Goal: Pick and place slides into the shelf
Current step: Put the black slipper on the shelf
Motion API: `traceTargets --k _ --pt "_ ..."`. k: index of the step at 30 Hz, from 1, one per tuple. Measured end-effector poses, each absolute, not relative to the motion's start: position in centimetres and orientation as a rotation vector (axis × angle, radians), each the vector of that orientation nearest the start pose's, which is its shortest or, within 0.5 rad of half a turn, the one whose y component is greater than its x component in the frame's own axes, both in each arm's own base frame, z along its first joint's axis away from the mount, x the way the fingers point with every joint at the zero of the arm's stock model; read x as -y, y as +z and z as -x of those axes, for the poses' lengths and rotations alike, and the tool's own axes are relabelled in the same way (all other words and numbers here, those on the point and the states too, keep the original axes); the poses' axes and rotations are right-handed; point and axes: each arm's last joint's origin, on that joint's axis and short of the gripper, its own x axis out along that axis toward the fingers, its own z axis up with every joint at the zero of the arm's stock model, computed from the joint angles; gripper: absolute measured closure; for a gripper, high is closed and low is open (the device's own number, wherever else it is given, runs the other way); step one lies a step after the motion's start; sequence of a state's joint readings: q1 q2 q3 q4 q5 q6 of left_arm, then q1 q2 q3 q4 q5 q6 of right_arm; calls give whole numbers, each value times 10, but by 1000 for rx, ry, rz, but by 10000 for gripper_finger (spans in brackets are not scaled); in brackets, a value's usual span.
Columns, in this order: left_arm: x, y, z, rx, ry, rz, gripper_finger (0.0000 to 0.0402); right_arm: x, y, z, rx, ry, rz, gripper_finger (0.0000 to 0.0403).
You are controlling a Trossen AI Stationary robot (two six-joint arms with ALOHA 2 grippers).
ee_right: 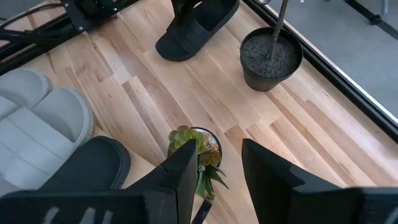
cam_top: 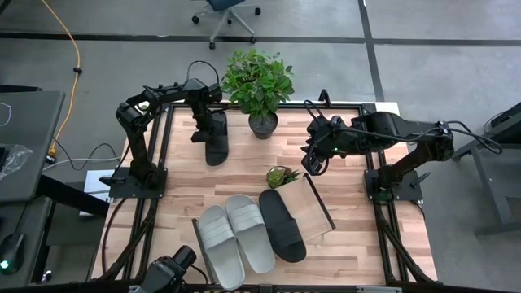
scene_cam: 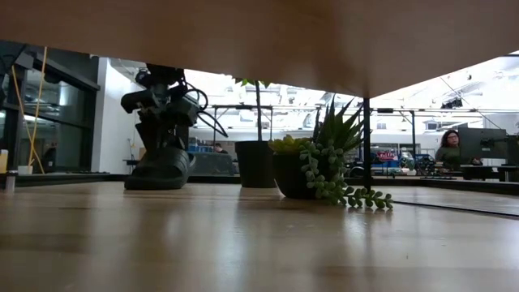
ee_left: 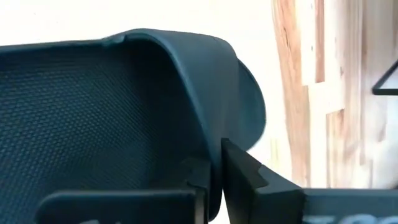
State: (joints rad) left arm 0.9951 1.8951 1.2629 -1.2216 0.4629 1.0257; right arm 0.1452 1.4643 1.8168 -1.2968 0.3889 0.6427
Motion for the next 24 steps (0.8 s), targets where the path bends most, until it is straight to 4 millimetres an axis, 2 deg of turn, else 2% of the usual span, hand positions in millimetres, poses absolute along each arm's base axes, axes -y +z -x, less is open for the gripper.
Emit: traceTargets --k 3,6,11,17,24 --pt "-251 169 -178 -1321 -343 434 380 -26 430 -255 -801 -497 -331 284" --pt "-246 172 -174 -1370 -351 492 394 -26 430 -255 -804 -490 -316 284" --pt "-239 189 -170 -1371 -314 516 391 -26 430 -255 -812 -478 -289 284" --pt "-228 219 -162 -1371 -215 504 395 -26 429 -254 -839 -474 -279 284" --pt "-205 259 -147 -1348 -100 508 398 -26 427 -251 -871 -475 -280 284"
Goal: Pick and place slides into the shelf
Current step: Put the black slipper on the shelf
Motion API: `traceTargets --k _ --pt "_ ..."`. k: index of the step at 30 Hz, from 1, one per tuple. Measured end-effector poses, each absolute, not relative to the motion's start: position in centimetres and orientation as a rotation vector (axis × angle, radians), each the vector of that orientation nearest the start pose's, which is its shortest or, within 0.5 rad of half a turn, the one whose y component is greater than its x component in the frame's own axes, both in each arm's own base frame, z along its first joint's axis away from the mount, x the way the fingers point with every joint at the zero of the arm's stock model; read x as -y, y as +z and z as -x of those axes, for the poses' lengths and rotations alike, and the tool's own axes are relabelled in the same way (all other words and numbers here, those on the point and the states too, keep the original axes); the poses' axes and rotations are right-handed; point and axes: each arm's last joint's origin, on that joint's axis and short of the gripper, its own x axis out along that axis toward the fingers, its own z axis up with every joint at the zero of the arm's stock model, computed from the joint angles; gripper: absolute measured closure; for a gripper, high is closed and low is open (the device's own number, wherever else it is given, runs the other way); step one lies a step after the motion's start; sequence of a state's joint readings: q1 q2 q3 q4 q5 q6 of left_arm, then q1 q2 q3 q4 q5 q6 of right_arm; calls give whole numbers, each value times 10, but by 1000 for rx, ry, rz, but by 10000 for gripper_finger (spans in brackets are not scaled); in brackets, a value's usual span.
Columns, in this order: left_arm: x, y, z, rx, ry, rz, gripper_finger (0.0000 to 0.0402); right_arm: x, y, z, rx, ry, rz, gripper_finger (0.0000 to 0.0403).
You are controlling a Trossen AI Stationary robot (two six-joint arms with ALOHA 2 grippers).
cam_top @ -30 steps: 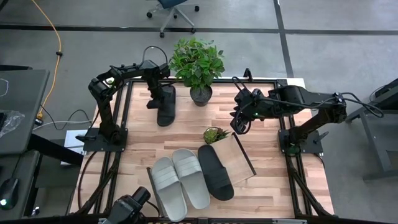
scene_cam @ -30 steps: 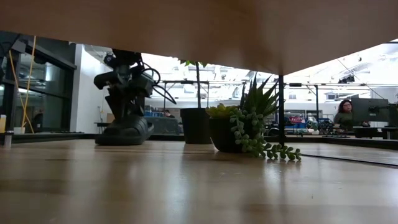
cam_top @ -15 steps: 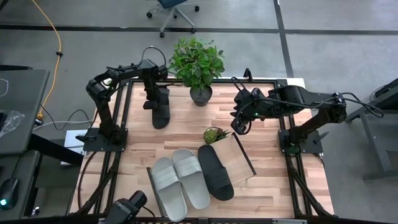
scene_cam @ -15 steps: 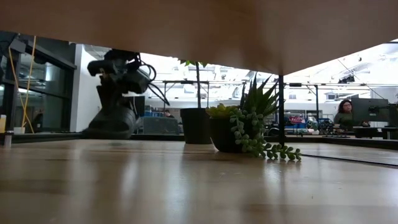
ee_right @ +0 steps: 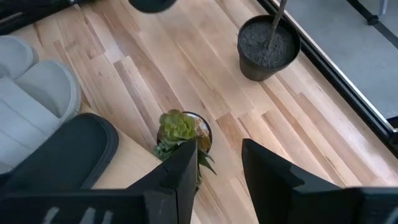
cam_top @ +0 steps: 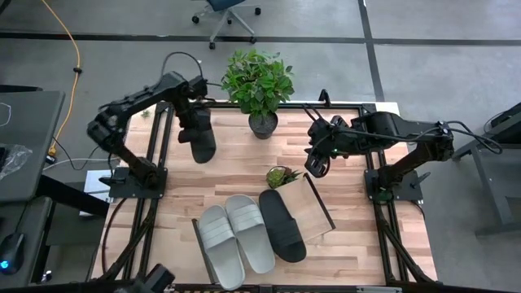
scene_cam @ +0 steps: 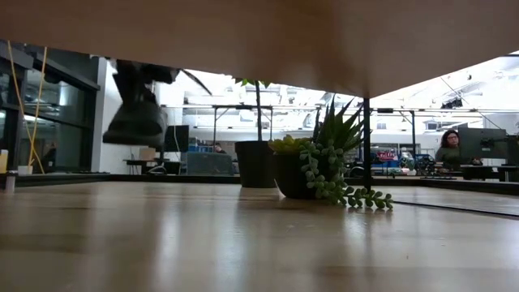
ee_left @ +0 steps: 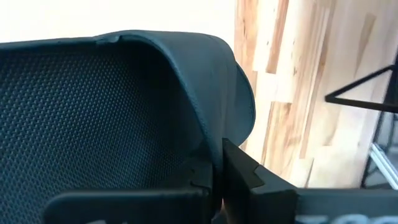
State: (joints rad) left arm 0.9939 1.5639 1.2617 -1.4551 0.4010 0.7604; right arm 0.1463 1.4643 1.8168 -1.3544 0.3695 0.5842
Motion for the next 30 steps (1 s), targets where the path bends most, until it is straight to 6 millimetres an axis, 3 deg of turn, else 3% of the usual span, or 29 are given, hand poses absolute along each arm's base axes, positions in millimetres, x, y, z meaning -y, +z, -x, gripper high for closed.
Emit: traceTargets --k 10,16,22,30 --pt "-156 317 -119 -1235 85 458 398 -24 424 -247 -957 -431 -251 284" --pt "-118 341 -110 -1146 145 420 399 -14 425 -251 -941 -383 -255 284" --pt "-86 357 -113 -1031 155 389 400 -1 434 -264 -830 -243 -277 284" --pt "-59 373 -128 -857 108 346 400 17 440 -273 -733 -173 -353 284"
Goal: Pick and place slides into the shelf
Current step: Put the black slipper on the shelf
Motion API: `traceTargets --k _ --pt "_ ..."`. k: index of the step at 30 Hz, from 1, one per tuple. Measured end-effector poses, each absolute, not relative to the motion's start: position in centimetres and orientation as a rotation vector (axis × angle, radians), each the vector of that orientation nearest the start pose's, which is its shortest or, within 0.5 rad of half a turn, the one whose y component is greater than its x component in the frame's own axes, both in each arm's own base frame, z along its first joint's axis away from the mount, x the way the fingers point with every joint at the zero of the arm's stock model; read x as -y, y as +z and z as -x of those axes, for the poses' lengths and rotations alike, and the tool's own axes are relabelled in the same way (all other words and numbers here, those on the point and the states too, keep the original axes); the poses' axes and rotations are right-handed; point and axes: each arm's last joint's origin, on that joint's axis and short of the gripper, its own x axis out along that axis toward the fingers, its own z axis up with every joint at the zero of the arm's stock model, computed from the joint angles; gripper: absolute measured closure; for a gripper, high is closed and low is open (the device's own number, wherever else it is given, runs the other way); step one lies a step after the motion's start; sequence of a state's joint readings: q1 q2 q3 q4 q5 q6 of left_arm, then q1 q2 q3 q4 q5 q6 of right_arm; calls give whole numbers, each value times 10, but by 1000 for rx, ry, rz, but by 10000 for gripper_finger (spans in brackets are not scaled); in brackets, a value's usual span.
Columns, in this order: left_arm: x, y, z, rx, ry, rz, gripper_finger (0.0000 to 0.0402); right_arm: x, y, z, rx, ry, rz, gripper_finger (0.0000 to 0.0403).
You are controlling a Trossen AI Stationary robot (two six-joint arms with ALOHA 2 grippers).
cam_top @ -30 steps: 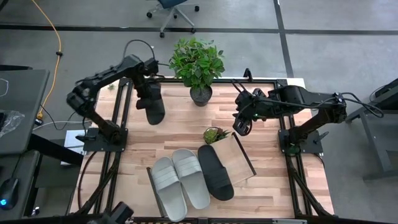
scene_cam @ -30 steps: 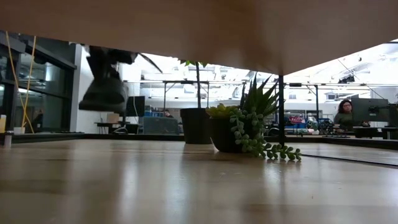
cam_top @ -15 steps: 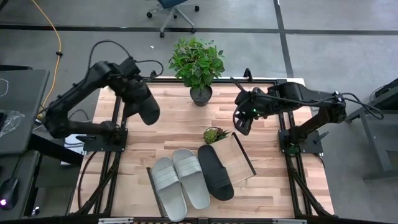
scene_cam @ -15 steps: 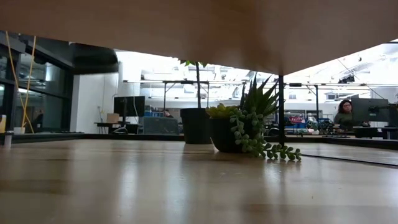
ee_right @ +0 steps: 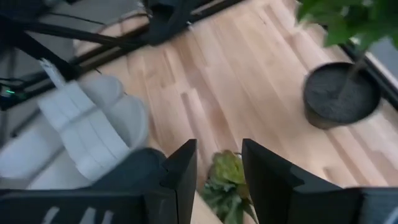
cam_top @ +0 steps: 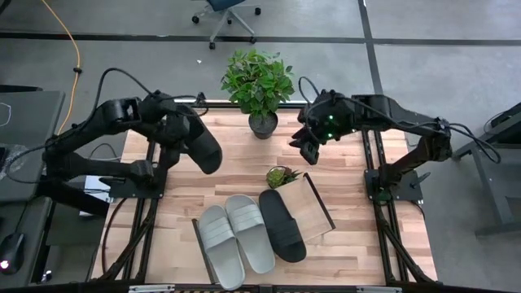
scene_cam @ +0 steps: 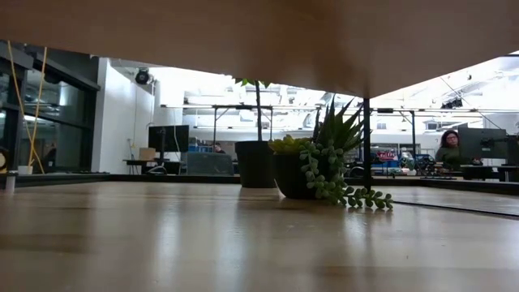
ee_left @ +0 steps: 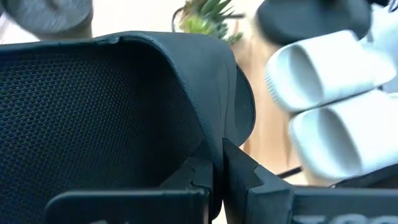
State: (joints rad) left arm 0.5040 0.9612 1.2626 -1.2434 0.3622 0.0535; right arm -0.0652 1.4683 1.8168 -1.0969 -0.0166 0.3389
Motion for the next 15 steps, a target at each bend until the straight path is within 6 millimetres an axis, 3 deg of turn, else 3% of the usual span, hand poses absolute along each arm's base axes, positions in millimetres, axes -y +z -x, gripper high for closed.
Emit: traceTargets --k 8,15 --pt "-40 386 -153 -697 22 282 401 18 435 -301 -675 -38 -450 284" --pt "-31 403 -168 -492 -38 209 401 22 417 -323 -727 -31 -484 284"
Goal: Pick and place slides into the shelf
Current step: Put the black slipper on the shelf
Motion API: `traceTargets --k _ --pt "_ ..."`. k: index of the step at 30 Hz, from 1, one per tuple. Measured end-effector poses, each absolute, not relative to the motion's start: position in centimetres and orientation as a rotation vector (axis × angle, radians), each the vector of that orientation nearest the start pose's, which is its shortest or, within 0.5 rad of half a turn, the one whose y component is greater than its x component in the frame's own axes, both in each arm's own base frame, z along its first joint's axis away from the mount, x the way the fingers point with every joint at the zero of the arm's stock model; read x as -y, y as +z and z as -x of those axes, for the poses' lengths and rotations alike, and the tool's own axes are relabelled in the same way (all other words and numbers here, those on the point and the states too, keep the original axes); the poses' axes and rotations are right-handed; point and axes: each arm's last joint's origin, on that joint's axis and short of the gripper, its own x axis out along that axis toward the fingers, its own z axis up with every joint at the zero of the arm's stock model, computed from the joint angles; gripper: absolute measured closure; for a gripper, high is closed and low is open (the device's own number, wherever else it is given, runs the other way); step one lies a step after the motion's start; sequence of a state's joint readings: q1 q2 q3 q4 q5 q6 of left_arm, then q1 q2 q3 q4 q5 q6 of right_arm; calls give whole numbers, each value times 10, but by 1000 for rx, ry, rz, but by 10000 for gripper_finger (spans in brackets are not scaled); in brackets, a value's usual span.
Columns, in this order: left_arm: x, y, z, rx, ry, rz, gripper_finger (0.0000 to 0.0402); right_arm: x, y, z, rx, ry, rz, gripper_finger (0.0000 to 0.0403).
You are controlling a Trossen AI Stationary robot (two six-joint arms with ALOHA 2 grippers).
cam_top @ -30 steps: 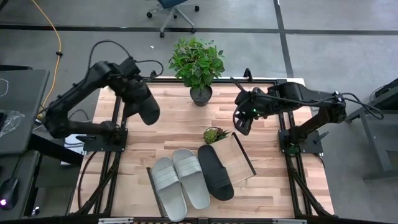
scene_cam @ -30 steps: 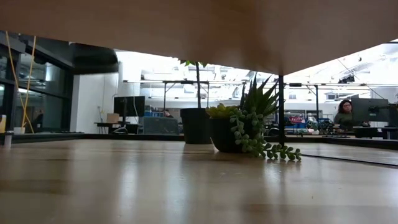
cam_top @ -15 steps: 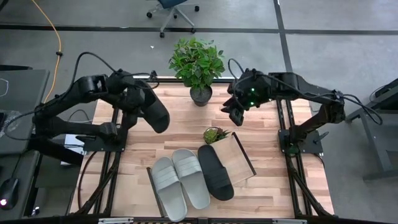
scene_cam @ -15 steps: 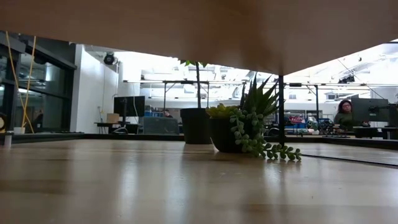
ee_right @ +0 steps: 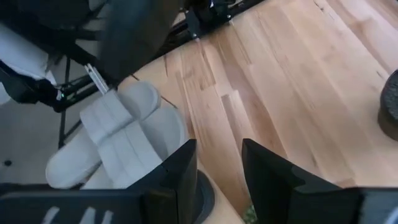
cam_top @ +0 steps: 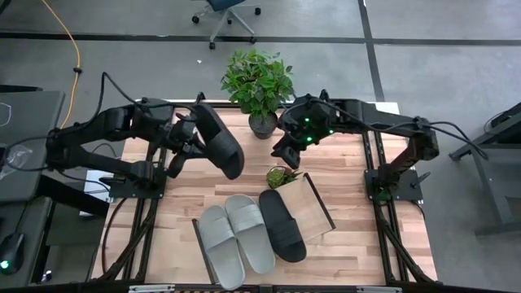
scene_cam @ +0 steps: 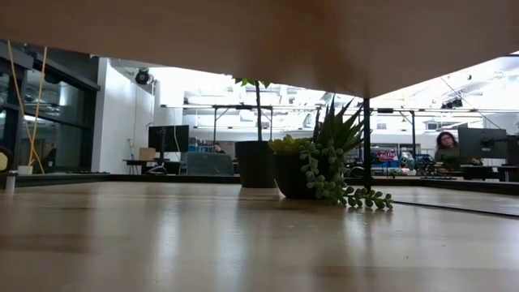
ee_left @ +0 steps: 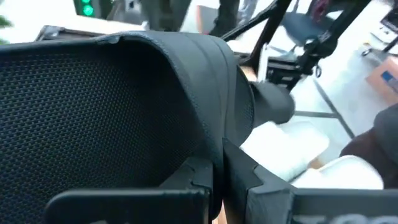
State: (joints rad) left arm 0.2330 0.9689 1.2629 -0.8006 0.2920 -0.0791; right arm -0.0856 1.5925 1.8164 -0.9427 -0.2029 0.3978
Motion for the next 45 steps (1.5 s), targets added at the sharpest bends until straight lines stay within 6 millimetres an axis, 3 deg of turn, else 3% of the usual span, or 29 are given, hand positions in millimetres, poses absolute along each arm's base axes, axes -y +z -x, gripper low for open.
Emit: traceTargets --k 7,13,19,27,33,45 --pt "-23 396 -193 -519 -107 201 401 33 419 -332 -656 9 -548 284" --pt "-9 386 -219 -617 -168 180 401 35 425 -329 -632 87 -573 279" --pt "4 404 -240 -681 -174 51 401 34 427 -329 -629 144 -605 233" --pt "2 423 -267 -805 -136 17 401 34 433 -333 -561 139 -621 172" --pt "9 423 -288 -841 -171 9 401 33 434 -334 -537 111 -610 171" --pt "33 414 -306 -841 -221 9 401 30 436 -337 -498 67 -583 171"
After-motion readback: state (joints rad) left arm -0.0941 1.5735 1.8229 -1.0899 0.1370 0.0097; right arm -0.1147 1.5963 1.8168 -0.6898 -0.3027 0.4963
